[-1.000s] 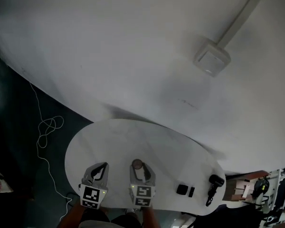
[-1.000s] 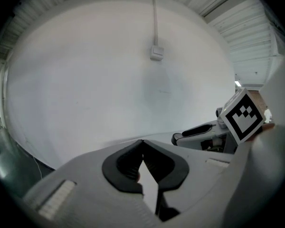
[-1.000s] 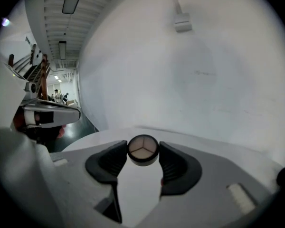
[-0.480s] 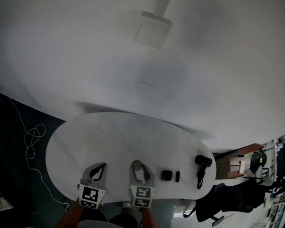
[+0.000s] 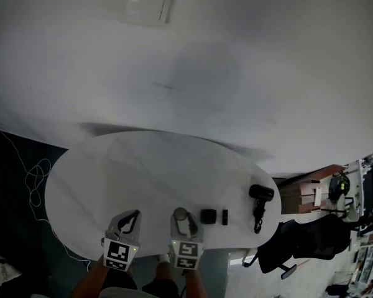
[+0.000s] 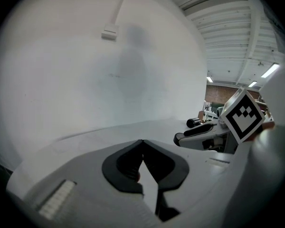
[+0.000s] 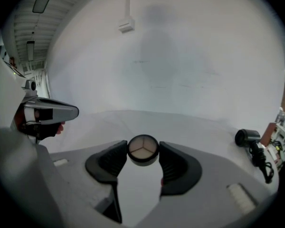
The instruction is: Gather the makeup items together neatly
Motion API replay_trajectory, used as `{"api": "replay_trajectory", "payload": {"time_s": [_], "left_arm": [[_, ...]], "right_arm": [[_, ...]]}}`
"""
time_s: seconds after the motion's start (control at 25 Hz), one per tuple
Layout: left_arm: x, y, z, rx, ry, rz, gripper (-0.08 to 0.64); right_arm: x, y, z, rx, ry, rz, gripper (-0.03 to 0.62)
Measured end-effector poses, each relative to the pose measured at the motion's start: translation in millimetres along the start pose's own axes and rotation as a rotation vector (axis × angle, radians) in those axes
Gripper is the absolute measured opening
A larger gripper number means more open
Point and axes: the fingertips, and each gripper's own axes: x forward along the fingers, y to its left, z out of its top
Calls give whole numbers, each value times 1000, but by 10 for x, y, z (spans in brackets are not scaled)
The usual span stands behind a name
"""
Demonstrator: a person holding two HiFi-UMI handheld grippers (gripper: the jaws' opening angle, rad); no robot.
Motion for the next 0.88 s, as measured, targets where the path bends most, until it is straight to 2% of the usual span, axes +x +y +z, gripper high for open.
{"api": "replay_trajectory", "payload": {"time_s": [0.36,0.88], "left_arm": [[264,-258,-366,-5,74,-27,9],[407,-377,-732,-4,153,-44,9]], "right_arm": [[147,-316,-511,46,64,-16,212],[399,-481,-923,86,112,-19,212]]}}
